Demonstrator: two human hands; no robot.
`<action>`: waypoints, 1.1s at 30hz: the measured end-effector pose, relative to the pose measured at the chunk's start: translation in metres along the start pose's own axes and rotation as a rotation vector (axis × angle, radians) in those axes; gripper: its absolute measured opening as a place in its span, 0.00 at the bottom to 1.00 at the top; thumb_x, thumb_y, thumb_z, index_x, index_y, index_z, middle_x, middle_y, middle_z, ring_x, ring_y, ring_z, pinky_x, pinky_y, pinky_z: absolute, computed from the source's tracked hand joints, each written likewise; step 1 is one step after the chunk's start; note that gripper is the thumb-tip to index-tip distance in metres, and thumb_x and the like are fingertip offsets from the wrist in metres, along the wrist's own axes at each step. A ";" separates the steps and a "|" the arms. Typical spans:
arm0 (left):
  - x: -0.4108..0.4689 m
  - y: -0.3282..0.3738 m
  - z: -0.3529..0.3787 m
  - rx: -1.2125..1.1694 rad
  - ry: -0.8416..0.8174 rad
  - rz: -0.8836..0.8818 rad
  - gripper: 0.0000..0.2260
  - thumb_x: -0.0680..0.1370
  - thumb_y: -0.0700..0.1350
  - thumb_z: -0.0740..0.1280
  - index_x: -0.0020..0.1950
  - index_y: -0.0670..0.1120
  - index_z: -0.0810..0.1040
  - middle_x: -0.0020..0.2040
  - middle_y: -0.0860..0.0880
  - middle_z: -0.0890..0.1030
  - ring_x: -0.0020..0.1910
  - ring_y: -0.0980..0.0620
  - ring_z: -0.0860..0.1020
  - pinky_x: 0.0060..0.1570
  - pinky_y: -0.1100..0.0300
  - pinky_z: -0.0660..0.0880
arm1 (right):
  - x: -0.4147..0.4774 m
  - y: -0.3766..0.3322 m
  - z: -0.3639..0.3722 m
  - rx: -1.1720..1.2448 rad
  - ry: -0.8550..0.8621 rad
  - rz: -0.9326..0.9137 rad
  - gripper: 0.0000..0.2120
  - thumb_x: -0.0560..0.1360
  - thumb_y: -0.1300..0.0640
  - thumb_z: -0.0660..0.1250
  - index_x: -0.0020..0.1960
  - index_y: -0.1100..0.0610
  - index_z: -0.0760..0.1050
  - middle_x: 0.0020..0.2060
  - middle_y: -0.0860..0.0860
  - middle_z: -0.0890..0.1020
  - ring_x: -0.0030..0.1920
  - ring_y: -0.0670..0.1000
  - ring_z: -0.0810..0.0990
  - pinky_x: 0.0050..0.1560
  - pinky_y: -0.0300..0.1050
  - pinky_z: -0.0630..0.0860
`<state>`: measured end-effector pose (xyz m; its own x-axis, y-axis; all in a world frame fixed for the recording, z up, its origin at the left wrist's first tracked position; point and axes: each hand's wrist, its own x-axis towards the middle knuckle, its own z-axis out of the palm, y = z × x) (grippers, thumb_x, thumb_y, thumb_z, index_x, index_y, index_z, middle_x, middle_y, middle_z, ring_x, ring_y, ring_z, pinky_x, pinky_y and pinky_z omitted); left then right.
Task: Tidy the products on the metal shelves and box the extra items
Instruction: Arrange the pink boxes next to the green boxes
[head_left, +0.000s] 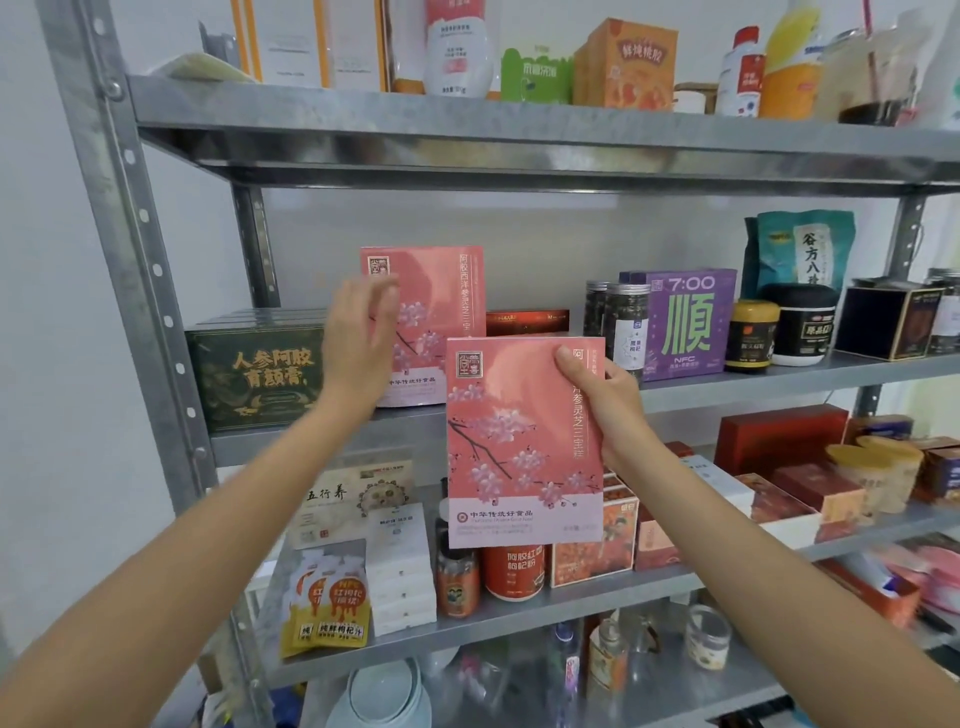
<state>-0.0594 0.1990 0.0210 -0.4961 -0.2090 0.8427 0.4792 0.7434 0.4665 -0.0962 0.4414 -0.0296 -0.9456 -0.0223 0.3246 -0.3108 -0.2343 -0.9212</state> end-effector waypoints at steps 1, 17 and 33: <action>-0.024 0.005 0.006 -0.090 -0.086 -0.046 0.23 0.83 0.57 0.53 0.69 0.43 0.72 0.62 0.49 0.76 0.60 0.53 0.74 0.61 0.59 0.68 | 0.000 -0.001 -0.001 0.017 0.000 0.013 0.26 0.53 0.37 0.78 0.43 0.52 0.82 0.39 0.52 0.86 0.41 0.53 0.85 0.45 0.49 0.82; -0.087 0.022 0.031 -0.424 -0.191 -0.639 0.50 0.60 0.75 0.65 0.75 0.48 0.64 0.73 0.47 0.71 0.69 0.43 0.71 0.67 0.39 0.68 | -0.027 0.014 -0.017 -0.016 -0.453 0.290 0.32 0.64 0.58 0.77 0.66 0.54 0.70 0.54 0.54 0.84 0.53 0.54 0.84 0.47 0.45 0.81; -0.086 0.085 0.011 -0.717 -0.529 -0.462 0.37 0.66 0.69 0.72 0.70 0.52 0.71 0.62 0.55 0.79 0.61 0.55 0.78 0.57 0.49 0.79 | -0.092 0.011 0.028 -0.920 0.303 -0.398 0.25 0.68 0.43 0.75 0.57 0.50 0.67 0.43 0.46 0.80 0.41 0.52 0.81 0.32 0.40 0.73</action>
<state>0.0164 0.2873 -0.0147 -0.9185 0.0585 0.3911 0.3945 0.0659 0.9165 -0.0099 0.4135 -0.0637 -0.7040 0.1684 0.6899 -0.4381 0.6617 -0.6085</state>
